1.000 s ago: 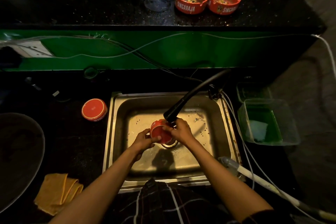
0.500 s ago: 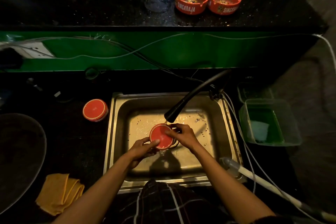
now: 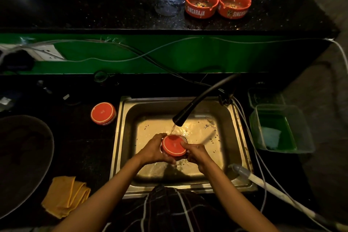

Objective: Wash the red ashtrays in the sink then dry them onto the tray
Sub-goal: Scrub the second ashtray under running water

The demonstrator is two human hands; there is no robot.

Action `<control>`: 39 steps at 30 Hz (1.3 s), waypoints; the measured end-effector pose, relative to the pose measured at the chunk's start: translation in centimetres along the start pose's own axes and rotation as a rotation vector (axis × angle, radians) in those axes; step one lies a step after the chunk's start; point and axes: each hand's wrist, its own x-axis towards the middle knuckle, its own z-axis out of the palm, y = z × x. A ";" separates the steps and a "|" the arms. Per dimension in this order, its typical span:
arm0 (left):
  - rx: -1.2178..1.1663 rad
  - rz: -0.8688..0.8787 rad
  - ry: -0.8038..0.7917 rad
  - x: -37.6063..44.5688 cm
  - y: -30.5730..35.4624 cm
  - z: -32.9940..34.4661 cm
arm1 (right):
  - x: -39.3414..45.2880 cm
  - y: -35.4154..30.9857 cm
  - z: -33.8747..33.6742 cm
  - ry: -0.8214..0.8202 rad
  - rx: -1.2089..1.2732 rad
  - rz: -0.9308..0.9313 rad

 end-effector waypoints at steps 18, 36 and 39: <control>0.232 0.029 0.289 -4.9 -2.3 0.6 | -3.5 0.0 3.5 0.009 -0.129 -0.221; 0.295 -0.163 0.382 -9.0 -6.0 -1.8 | -5.5 2.5 7.3 0.038 -0.426 -0.225; 0.220 -0.203 0.431 -9.9 -7.6 -4.1 | -5.7 2.1 9.2 0.025 -0.450 -0.225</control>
